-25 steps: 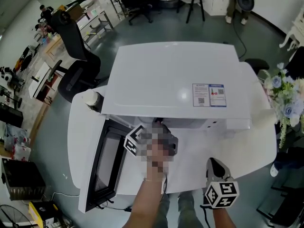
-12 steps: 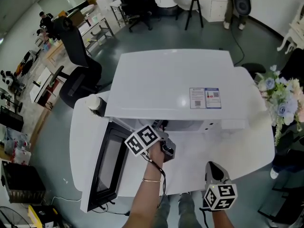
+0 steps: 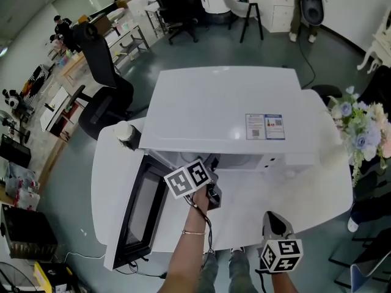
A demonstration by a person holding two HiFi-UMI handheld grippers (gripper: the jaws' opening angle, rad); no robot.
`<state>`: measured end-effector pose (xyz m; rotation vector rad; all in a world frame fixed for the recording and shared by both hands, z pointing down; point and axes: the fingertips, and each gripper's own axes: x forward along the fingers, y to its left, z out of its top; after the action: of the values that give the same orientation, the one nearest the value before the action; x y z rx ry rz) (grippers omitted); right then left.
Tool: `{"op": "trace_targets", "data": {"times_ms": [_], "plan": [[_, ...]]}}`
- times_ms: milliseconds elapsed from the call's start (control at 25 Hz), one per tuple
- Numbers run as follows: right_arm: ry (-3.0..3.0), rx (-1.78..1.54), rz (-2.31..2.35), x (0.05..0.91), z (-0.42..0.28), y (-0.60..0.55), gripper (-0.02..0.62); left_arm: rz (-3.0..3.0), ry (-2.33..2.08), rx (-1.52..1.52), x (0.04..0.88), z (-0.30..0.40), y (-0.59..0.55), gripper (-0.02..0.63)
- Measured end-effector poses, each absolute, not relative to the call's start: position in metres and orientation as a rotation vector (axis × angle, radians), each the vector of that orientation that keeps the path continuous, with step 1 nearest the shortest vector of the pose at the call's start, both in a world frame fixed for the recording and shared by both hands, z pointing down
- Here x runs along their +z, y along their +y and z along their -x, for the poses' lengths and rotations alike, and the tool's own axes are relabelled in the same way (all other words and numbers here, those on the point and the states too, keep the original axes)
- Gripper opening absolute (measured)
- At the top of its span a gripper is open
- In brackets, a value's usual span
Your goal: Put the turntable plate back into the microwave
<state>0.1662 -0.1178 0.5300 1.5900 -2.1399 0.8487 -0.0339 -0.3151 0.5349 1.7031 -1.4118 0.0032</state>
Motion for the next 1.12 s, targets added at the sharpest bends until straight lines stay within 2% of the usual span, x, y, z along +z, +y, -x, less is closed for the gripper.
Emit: {"op": "trace_targets", "data": {"times_ms": [360,1120], "plan": [[-2.149,0.840,-1.578,0.526,-0.163,-0.116,0.011,-1.697,-1.473,0.039,0.534,0.045,-0.309,0.318],[-2.190,0.813,-1.611,0.497,-0.157,-0.107,0.011,-1.820,-1.489,0.119,0.499,0.036,-0.264,0.267]]}}
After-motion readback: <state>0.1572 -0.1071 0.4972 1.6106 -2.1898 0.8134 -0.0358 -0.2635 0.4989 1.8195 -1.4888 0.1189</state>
